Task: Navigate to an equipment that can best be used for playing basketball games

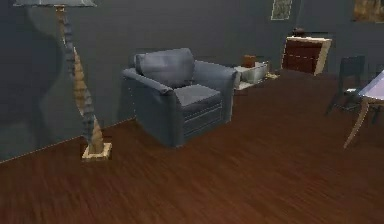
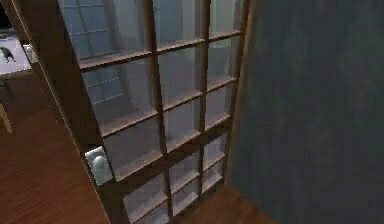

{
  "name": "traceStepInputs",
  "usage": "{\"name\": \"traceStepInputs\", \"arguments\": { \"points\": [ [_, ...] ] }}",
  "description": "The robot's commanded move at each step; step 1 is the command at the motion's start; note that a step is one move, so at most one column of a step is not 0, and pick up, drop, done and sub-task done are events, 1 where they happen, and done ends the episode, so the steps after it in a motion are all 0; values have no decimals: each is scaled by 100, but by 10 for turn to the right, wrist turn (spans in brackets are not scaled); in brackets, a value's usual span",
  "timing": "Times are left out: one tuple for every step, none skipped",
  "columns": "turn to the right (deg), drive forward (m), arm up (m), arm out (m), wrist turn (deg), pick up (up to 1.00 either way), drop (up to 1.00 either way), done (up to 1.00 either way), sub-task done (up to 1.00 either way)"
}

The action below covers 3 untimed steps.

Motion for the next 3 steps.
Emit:
{"name": "traceStepInputs", "arguments": {
  "points": [
    [90, 0, 0, 0, 0, 0, 0, 0, 0],
    [0, 20, 0, 0, 0, 0, 0, 0, 0],
    [150, 0, 0, 0, 0, 0, 0, 0, 0]
  ]
}}
